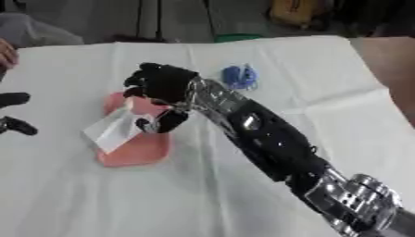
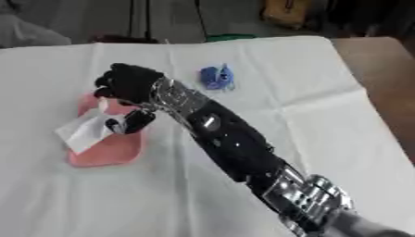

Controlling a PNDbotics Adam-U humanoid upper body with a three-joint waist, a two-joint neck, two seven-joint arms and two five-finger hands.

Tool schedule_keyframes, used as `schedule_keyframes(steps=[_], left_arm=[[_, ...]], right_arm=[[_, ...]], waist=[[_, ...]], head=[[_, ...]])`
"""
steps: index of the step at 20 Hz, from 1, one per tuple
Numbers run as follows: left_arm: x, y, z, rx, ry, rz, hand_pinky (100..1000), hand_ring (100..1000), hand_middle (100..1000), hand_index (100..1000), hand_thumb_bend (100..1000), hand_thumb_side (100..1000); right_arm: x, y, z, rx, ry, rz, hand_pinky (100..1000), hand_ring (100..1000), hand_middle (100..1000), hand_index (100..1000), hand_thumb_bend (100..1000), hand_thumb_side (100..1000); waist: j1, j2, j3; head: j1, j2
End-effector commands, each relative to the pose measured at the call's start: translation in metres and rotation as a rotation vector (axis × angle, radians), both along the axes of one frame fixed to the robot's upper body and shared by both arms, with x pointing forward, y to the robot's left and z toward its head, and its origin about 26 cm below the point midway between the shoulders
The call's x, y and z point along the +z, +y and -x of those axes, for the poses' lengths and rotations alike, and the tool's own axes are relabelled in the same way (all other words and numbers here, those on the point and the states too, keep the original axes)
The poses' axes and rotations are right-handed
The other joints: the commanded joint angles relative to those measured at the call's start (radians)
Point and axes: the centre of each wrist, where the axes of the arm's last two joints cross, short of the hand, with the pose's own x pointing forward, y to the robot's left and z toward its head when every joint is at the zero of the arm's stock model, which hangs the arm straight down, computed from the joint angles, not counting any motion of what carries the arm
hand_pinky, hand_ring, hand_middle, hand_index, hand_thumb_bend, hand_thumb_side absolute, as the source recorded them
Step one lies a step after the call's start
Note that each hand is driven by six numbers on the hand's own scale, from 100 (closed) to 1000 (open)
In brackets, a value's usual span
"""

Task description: Pick up objects on the table and place them in the box.

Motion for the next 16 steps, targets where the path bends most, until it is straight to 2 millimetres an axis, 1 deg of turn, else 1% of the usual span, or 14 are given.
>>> schedule_keyframes(steps=[1,2,3,4,5,6,7,8,11,12,15,16], left_arm=[[0.008,0.000,0.002,-0.008,-0.029,0.001,572,794,945,962,165,873],[0.008,0.000,0.002,-0.008,-0.029,0.001,572,794,945,962,165,873],[0.008,0.000,0.002,-0.008,-0.029,0.001,572,794,945,962,165,873],[0.008,0.000,0.002,-0.008,-0.029,0.001,572,794,945,962,165,873],[0.008,0.000,0.002,-0.007,-0.029,0.001,572,794,945,962,165,873],[0.008,0.000,0.002,-0.006,-0.030,0.001,573,794,944,962,164,871],[0.008,0.000,0.002,-0.005,-0.031,0.001,573,794,944,962,164,871],[0.007,0.002,0.002,0.000,-0.029,0.001,573,794,943,957,163,872],[0.006,0.005,0.002,0.018,-0.026,-0.002,572,794,943,956,163,873],[0.004,0.006,0.002,0.026,-0.022,-0.002,572,794,944,958,165,877],[0.001,0.012,0.002,0.069,-0.015,0.000,572,794,944,958,166,877],[0.000,0.014,0.002,0.080,-0.014,0.001,572,795,945,959,163,876]], right_arm=[[0.011,0.001,0.000,0.005,-0.049,0.016,1000,959,935,937,249,719],[0.010,0.000,0.000,0.004,-0.052,0.019,1000,961,937,940,241,695],[0.010,0.000,0.000,0.003,-0.055,0.021,1000,961,937,940,241,695],[0.010,-0.001,0.000,0.001,-0.059,0.020,1000,960,937,942,227,658],[0.010,-0.001,-0.001,0.000,-0.063,0.020,1000,960,937,942,227,658],[0.012,-0.003,-0.001,-0.004,-0.072,0.018,1000,962,940,944,227,568],[0.013,-0.004,-0.001,-0.007,-0.082,0.016,1000,962,940,944,227,568],[0.015,-0.008,0.000,-0.011,-0.095,0.013,1000,965,945,944,229,509],[0.022,-0.022,0.003,-0.011,-0.134,0.001,1000,964,944,943,227,492],[0.024,-0.026,0.004,-0.012,-0.142,-0.011,1000,953,933,932,198,430],[0.033,-0.043,0.011,0.005,-0.179,-0.051,1000,946,928,930,182,422],[0.035,-0.047,0.013,0.004,-0.185,-0.066,987,916,905,918,123,398]], waist=[[0.004,-0.016,0.000],[0.005,-0.016,0.000],[0.005,-0.016,-0.001],[0.005,-0.016,-0.002],[0.005,-0.016,-0.002],[0.006,-0.017,-0.003],[0.006,-0.017,-0.004],[0.006,-0.018,-0.010],[0.005,-0.020,-0.023],[0.004,-0.021,-0.028],[0.005,-0.023,-0.064],[0.007,-0.023,-0.072]], head=[[-0.002,-0.013],[-0.002,-0.013],[-0.002,-0.013],[-0.002,-0.012],[-0.002,-0.012],[-0.001,-0.012],[0.001,-0.012],[0.005,-0.011],[0.015,-0.010],[0.018,-0.009],[0.042,-0.008],[0.046,-0.008]])
